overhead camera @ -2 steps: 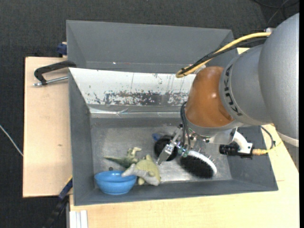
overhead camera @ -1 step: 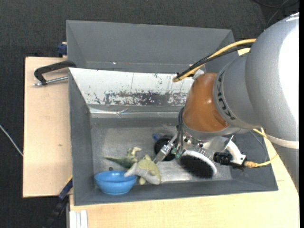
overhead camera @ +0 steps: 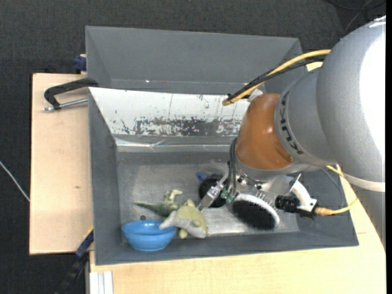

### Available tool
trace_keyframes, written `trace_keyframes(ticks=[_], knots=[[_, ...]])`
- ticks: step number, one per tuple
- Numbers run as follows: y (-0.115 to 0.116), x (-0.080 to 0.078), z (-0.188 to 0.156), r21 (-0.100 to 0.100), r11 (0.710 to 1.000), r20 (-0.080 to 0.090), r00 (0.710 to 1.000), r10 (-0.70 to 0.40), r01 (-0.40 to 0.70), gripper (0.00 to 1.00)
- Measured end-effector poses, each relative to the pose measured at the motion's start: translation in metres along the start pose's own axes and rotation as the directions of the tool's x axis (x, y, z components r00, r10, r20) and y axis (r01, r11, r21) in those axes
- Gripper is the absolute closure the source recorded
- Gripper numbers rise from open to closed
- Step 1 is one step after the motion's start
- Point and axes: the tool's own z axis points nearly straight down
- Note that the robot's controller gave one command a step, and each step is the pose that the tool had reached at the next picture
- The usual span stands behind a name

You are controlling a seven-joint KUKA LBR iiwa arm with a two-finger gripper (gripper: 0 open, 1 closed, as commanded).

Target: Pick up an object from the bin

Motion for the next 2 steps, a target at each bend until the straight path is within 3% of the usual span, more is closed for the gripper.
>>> trace_keyframes(ticks=[1,2], knots=[[0.0008,-0.0017,-0.0017,-0.002,1.000,0.005,1.000,0.000,0.000,1.00],[0.0017,-0.0021,-0.0097,-0.001,1.000,0.002,1.000,-0.001,0.001,1.00]])
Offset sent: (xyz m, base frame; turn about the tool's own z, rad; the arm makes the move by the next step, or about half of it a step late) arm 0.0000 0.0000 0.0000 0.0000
